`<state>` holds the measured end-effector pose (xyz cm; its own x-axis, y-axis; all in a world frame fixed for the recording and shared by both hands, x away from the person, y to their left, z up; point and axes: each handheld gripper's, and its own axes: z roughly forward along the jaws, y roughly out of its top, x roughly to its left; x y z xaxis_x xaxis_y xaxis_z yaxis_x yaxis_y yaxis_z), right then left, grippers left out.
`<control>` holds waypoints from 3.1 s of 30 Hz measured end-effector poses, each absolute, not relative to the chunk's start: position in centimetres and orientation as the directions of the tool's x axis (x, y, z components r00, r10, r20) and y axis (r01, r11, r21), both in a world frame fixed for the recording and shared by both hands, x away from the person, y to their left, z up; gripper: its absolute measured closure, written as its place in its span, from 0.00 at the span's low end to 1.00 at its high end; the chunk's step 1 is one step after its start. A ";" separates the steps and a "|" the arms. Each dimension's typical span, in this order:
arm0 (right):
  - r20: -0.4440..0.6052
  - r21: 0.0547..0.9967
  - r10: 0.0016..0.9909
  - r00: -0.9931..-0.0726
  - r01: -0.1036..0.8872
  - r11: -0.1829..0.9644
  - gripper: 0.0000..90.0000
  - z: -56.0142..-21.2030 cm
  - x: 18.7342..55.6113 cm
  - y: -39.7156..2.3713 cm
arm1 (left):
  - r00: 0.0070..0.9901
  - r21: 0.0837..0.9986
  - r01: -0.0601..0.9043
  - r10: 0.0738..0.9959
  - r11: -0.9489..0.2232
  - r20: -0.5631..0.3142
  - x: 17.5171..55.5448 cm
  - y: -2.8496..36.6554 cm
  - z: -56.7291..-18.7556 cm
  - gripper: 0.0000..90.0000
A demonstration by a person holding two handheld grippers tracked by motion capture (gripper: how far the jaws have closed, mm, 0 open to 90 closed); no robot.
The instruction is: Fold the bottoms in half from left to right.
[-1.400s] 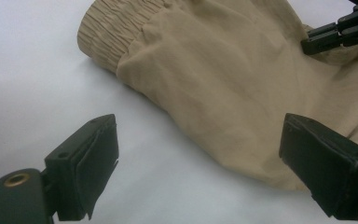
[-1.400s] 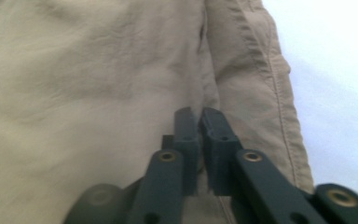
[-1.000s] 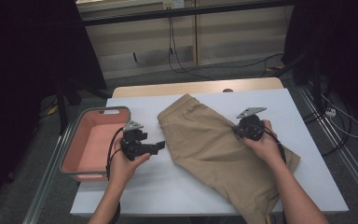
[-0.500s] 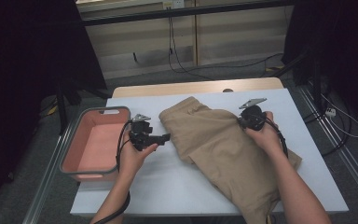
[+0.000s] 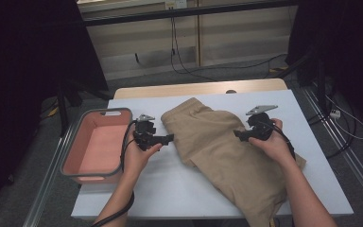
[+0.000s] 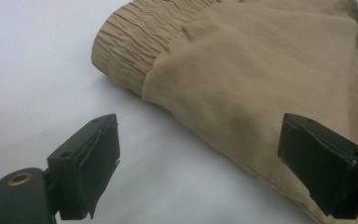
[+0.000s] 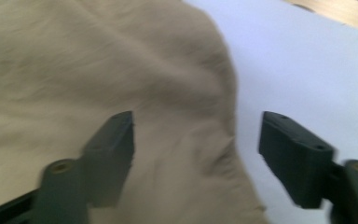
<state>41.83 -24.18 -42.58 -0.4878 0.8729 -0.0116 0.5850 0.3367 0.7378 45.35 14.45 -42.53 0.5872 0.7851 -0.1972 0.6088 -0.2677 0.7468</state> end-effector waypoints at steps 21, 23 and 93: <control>-0.017 0.764 0.892 -0.452 0.569 0.303 0.13 -42.6 37.1 -25.3 | 0.586 0.737 0.603 0.796 -0.306 -0.148 48.1 12.3 -43.1 0.16; -0.016 0.764 0.891 -0.455 0.569 0.304 0.13 -42.7 37.1 -25.2 | 0.584 0.729 0.610 0.798 -0.310 -0.148 48.3 12.0 -43.5 0.18; -0.047 0.713 0.932 -0.360 0.641 0.283 1.00 -43.2 35.2 -30.9 | 0.442 0.725 0.670 0.871 -0.162 -0.213 48.3 15.3 -40.4 0.96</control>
